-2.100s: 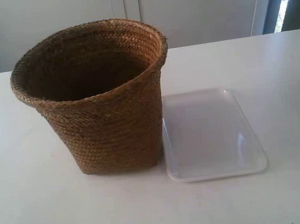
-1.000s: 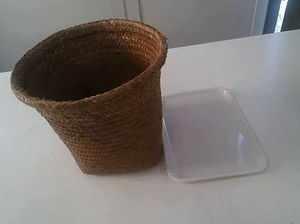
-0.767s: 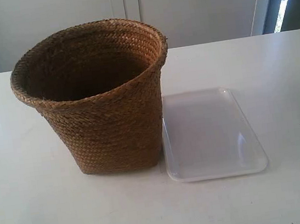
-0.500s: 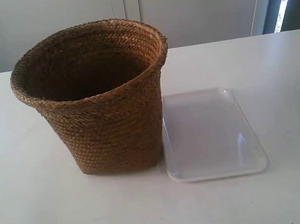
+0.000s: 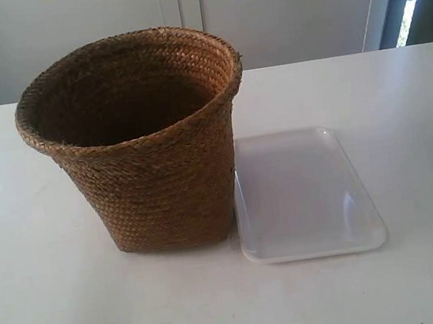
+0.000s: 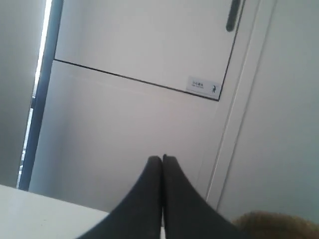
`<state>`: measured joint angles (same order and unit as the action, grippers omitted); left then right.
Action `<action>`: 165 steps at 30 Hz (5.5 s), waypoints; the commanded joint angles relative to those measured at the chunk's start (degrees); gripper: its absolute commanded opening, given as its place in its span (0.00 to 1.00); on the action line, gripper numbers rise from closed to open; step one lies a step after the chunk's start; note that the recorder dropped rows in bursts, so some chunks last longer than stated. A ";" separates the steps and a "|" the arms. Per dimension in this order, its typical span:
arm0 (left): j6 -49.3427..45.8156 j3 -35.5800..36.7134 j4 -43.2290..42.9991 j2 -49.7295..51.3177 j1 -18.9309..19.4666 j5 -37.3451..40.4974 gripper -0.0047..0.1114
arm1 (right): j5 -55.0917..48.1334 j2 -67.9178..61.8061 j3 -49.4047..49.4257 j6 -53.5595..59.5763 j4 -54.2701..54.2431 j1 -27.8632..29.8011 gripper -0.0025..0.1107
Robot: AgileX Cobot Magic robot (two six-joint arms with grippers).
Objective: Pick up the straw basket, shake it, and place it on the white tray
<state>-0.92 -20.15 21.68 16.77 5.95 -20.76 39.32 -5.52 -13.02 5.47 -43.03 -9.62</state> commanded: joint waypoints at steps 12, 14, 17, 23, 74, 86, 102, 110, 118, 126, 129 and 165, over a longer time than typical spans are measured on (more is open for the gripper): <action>-22.01 -35.61 13.01 45.47 -0.40 42.39 0.04 | -61.66 -56.24 -41.25 28.55 6.01 0.00 0.02; -22.43 -38.98 12.91 45.61 -0.40 47.41 0.04 | -68.93 -61.89 -47.01 23.44 12.68 0.00 0.02; -24.84 -45.32 12.91 46.70 -0.40 58.26 0.04 | -81.67 -69.40 -58.29 11.05 26.71 0.00 0.02; -18.23 -54.19 14.33 55.94 -0.40 70.33 0.04 | -101.42 -78.33 -75.03 3.99 26.15 0.00 0.02; -8.13 -67.78 9.24 75.27 -0.40 77.36 0.63 | -102.95 -97.66 -83.84 1.75 8.15 0.00 0.58; -9.90 -67.78 11.94 83.98 -2.52 73.77 0.60 | -97.87 -104.21 -83.84 1.75 8.21 0.00 0.58; -10.43 -67.89 11.69 85.70 -5.27 69.20 0.04 | -95.66 -105.91 -83.84 2.22 7.89 0.00 0.02; -13.04 -67.89 9.20 76.35 -5.54 63.24 0.04 | -90.01 -98.09 -83.84 3.50 10.72 0.00 0.02; -14.51 -67.48 9.18 65.89 -5.54 59.12 0.04 | -84.74 -86.15 -83.50 4.94 23.91 -5.93 0.02; -17.53 -55.86 9.08 57.79 -10.11 49.54 0.04 | -82.88 -82.10 -81.09 -2.20 37.03 -14.28 0.02; -17.53 -49.93 9.08 53.84 -12.22 43.38 0.04 | -79.74 -79.92 -76.39 -9.47 44.04 -16.25 0.02; -16.58 -18.64 12.35 41.89 -23.93 10.21 0.04 | -30.63 -62.95 -26.96 -23.70 50.54 -18.60 0.02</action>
<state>-20.45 -39.04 34.46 57.77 -18.03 -5.97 5.87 -67.58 -40.11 -16.99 6.49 -28.61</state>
